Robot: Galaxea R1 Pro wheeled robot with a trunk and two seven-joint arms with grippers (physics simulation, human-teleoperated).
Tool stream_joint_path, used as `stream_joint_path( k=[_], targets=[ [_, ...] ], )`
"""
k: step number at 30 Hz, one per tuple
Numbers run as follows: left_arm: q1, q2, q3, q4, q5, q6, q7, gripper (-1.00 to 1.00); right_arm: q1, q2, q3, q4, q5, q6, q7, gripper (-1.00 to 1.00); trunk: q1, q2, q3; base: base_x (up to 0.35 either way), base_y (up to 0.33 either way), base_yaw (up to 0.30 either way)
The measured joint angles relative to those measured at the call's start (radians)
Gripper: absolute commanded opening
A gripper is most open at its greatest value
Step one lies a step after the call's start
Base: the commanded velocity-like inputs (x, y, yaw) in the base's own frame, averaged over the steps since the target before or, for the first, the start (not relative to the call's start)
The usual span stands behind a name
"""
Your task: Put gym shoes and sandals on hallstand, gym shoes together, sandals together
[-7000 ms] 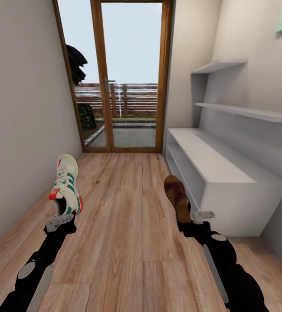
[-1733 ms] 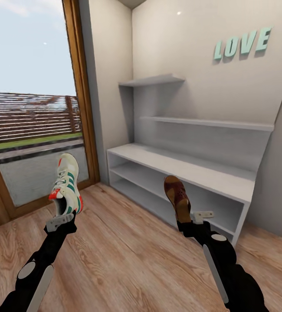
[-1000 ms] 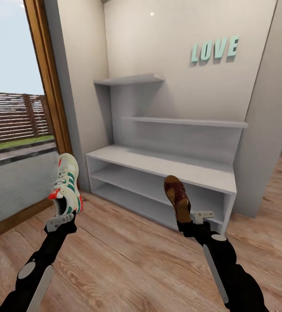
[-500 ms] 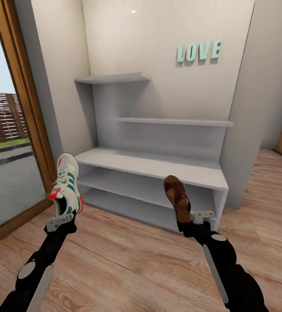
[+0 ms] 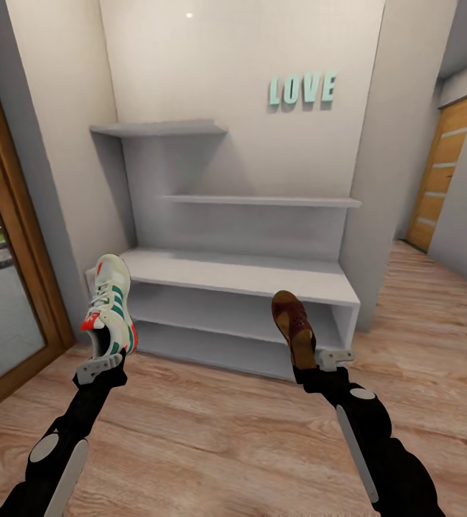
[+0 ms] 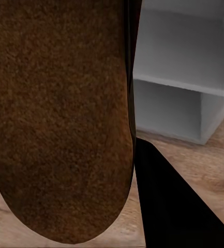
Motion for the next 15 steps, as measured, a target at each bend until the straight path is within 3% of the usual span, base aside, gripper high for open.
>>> stream_joint_path(
  k=[7, 15],
  targets=[
    [0.000, 0.000, 0.000, 0.000, 0.000, 0.000, 0.000, -1.00, 0.000, 0.000, -0.002, 0.000, 0.000, 0.000, 0.000, -1.00, 0.000, 0.000, 0.000, 0.000, 0.207, -0.300],
    [0.000, 0.000, 0.000, 0.000, 0.000, 0.000, 0.000, -1.00, 0.000, 0.000, -0.003, 0.000, 0.000, 0.000, 0.000, -1.00, 0.000, 0.000, 0.000, 0.000, 0.015, -0.300]
  ],
)
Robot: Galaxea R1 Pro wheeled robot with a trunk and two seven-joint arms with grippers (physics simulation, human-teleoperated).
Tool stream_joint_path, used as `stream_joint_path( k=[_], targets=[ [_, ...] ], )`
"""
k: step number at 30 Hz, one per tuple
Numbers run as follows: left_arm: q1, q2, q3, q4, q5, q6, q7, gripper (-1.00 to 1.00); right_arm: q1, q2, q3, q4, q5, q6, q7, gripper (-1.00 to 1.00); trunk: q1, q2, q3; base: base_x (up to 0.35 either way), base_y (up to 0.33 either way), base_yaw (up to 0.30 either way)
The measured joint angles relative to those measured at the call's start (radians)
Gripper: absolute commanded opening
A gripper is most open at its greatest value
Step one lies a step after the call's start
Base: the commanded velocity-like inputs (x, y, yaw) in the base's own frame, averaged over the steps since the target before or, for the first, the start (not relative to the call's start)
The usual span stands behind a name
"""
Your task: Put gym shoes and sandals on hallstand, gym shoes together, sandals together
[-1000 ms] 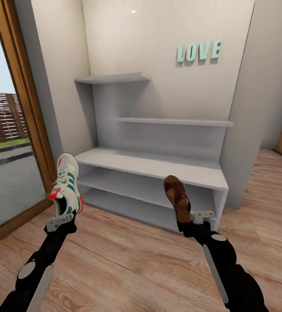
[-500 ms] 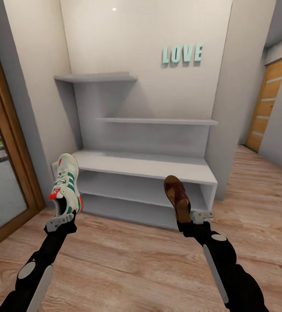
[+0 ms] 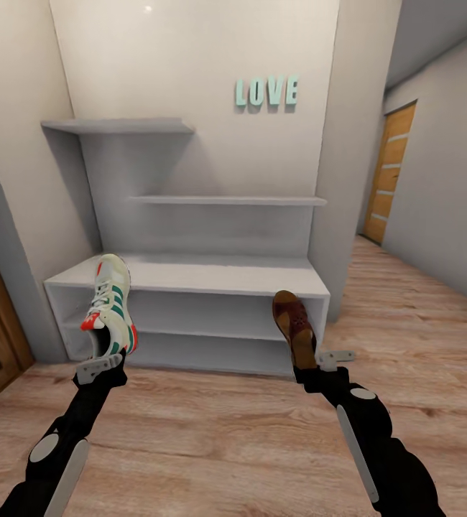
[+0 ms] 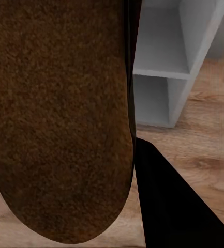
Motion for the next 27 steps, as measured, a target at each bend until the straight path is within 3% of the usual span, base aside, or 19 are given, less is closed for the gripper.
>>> stream_joint_path(
  k=[6, 17, 19, 20, 23, 24, 27],
  targets=[
    [0.000, 0.000, 0.000, 0.000, 0.000, 0.000, 0.001, -1.00, 0.000, 0.000, 0.000, 0.000, 0.000, 0.000, 0.000, -1.00, 0.000, 0.000, 0.000, 0.000, 0.001, -0.272],
    [0.000, 0.000, 0.000, 0.001, -0.002, 0.001, 0.001, -1.00, 0.000, -0.002, -0.002, -0.002, 0.001, 0.000, 0.001, -1.00, 0.000, 0.000, 0.000, 0.000, 0.000, -0.017],
    [-0.001, 0.000, 0.002, 0.003, -0.007, 0.097, 0.001, -1.00, 0.000, -0.004, -0.020, -0.003, 0.005, 0.001, 0.001, -1.00, 0.000, 0.000, 0.000, 0.000, 0.000, 0.000],
    [-0.001, 0.001, 0.002, 0.003, -0.011, 0.164, 0.002, -1.00, 0.000, -0.006, -0.057, -0.004, 0.013, 0.002, 0.000, -1.00, 0.000, 0.000, 0.000, 0.000, 0.000, 0.000],
    [-0.004, 0.002, 0.002, 0.004, -0.046, 0.369, 0.002, -1.00, 0.000, -0.007, -0.289, -0.004, 0.017, 0.004, 0.003, -1.00, 0.000, 0.000, 0.000, 0.000, 0.000, 0.000],
    [-0.005, 0.002, 0.002, 0.004, -0.052, 0.397, 0.002, -1.00, 0.000, -0.008, -0.316, -0.004, 0.008, 0.004, 0.004, -1.00, 0.000, 0.000, 0.000, 0.000, 0.000, 0.000],
    [-0.008, 0.001, 0.001, 0.006, -0.099, 0.557, 0.002, -1.00, 0.000, -0.009, -0.466, -0.003, 0.012, 0.008, 0.006, -1.00, 0.000, 0.000, 0.000, 0.000, 0.000, 0.000]
  ],
)
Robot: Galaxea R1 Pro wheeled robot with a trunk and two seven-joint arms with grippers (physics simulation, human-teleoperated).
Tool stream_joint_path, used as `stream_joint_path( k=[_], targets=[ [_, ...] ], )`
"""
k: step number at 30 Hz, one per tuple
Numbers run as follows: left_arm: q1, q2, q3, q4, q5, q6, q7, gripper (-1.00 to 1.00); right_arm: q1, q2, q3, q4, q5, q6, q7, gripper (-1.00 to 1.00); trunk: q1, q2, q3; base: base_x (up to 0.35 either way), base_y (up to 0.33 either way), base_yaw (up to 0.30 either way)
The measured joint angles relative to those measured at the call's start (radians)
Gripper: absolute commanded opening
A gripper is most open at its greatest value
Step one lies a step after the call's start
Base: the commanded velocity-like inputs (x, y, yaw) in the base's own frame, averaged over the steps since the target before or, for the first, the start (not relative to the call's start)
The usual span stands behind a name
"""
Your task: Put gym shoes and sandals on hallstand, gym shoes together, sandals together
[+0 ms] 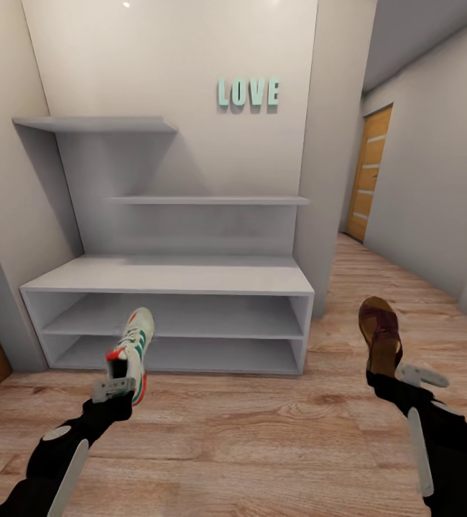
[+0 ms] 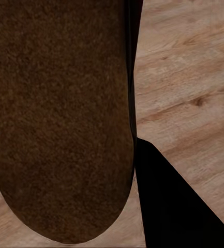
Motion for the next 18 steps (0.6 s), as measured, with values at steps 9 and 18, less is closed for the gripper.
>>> stream_joint_path(
  k=[9, 18],
  targets=[
    [-0.047, -0.017, -0.009, 0.027, -0.127, 0.319, 0.000, -1.00, 0.000, -0.005, -0.116, -0.001, -0.014, 0.001, 0.001, -1.00, 0.000, 0.000, 0.000, 0.000, 0.000, 0.000],
    [-0.344, -0.129, -0.052, 0.315, -0.345, 0.407, 0.001, -1.00, 0.000, -0.003, -0.114, 0.000, -0.008, 0.002, 0.000, -1.00, 0.000, 0.000, 0.000, 0.000, 0.000, 0.000]
  ],
)
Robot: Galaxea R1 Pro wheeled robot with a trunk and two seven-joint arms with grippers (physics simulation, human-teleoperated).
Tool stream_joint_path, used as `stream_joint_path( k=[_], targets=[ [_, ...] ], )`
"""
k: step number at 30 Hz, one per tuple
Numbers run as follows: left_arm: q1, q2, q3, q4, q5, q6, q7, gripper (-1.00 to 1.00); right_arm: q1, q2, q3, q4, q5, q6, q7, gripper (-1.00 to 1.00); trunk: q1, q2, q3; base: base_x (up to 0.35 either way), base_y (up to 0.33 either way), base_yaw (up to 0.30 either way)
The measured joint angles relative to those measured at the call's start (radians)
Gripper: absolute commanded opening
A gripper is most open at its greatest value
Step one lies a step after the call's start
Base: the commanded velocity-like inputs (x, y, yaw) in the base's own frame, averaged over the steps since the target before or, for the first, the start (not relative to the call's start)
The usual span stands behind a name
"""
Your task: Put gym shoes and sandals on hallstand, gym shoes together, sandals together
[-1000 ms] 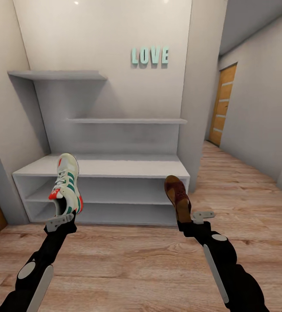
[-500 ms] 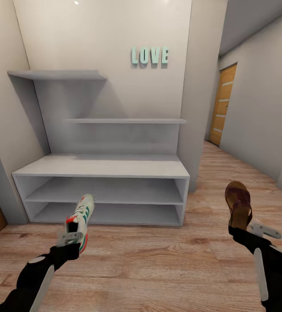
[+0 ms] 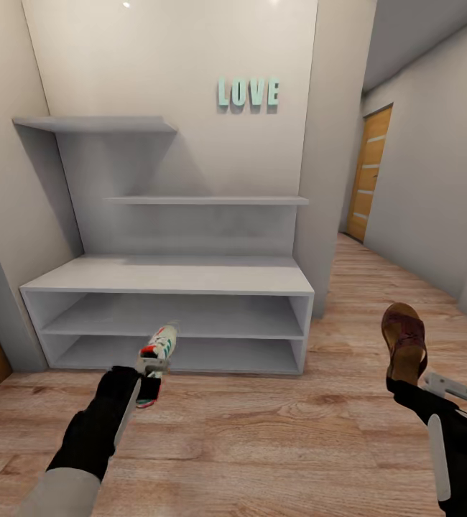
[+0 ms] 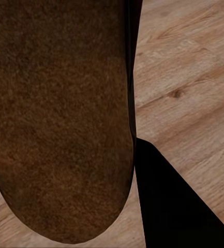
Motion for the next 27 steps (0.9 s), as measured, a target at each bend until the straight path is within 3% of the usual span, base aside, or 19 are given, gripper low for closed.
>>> stream_joint_path(
  k=[3, 6, 10, 21, 27],
  targets=[
    [-0.111, -0.028, -0.002, 0.128, -0.022, 0.001, 0.000, -1.00, 0.000, 0.002, 0.001, 0.001, 0.001, 0.000, 0.000, -1.00, 0.000, 0.000, 0.000, 0.000, 0.000, 0.000],
    [-0.181, -0.034, -0.002, 0.227, -0.025, 0.001, 0.000, -1.00, 0.000, 0.002, 0.001, 0.001, 0.003, 0.000, 0.000, -1.00, 0.000, 0.000, 0.000, 0.000, 0.000, 0.000],
    [-0.242, -0.035, -0.003, 0.291, -0.031, 0.001, -0.001, -1.00, 0.000, 0.002, 0.002, 0.001, 0.003, 0.001, -0.001, -1.00, 0.000, 0.000, 0.000, 0.000, 0.000, 0.000],
    [-0.254, -0.032, -0.004, 0.301, -0.033, 0.003, -0.001, -1.00, 0.000, 0.002, 0.001, 0.001, 0.003, 0.001, -0.005, -1.00, 0.000, 0.000, -0.002, 0.000, 0.000, 0.000],
    [-0.254, -0.032, -0.005, 0.301, -0.031, 0.003, -0.001, -1.00, 0.000, 0.002, 0.000, 0.001, 0.003, 0.001, -0.006, -1.00, 0.003, -0.001, -0.034, 0.000, 0.000, 0.000]
  ],
)
